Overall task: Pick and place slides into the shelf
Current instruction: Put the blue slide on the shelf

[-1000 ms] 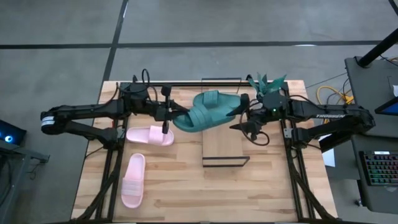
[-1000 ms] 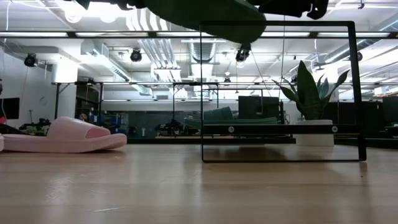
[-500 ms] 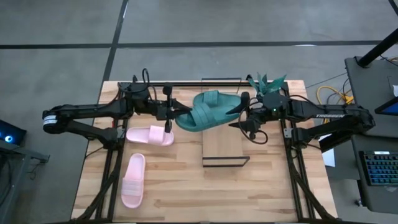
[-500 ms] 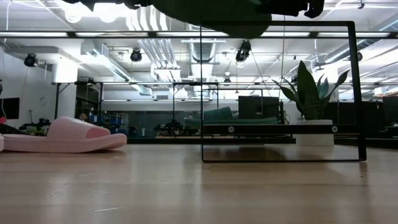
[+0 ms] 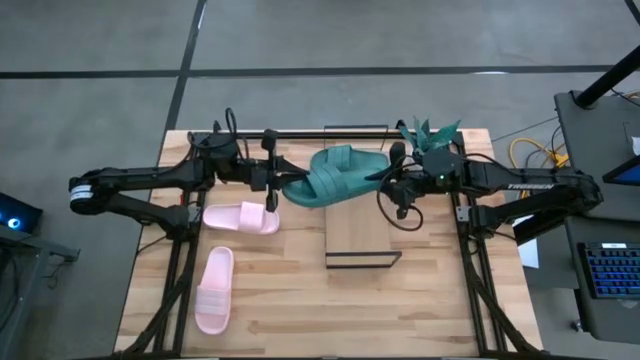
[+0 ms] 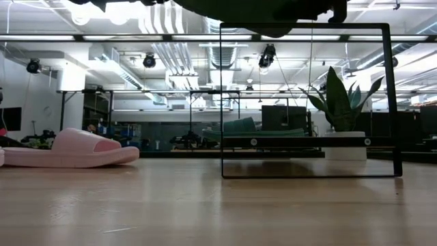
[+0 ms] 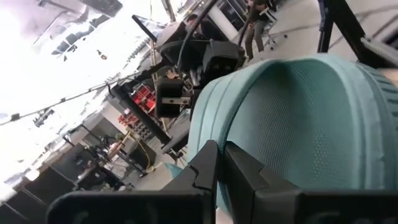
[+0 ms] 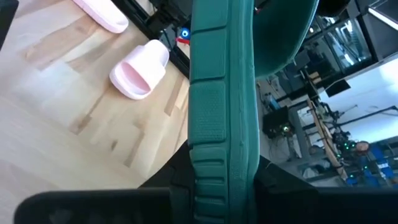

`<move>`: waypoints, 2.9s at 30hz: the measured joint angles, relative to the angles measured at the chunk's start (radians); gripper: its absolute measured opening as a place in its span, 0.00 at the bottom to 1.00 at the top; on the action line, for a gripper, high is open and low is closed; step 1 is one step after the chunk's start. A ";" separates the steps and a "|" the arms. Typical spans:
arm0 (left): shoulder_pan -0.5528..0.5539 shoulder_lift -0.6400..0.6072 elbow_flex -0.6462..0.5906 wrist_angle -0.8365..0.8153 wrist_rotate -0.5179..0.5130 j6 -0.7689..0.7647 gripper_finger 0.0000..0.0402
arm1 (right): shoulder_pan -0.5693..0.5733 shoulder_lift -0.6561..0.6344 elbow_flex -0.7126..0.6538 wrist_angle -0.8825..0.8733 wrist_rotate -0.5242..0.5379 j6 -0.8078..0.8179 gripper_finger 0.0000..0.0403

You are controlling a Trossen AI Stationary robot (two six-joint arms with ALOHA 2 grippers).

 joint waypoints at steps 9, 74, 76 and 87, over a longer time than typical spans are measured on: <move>0.000 -0.020 -0.002 -0.014 -0.064 -0.145 0.16 | 0.006 -0.001 -0.001 -0.026 0.080 0.004 0.14; 0.000 -0.079 -0.008 -0.251 -0.220 -0.412 0.71 | 0.028 0.121 -0.482 0.270 0.452 0.101 0.53; 0.000 -0.079 -0.008 -0.255 -0.220 -0.412 0.71 | 0.028 0.118 -0.468 0.252 0.447 0.134 0.57; 0.000 -0.079 -0.008 -0.256 -0.220 -0.412 0.71 | 0.026 0.115 -0.348 -0.110 0.342 0.342 0.62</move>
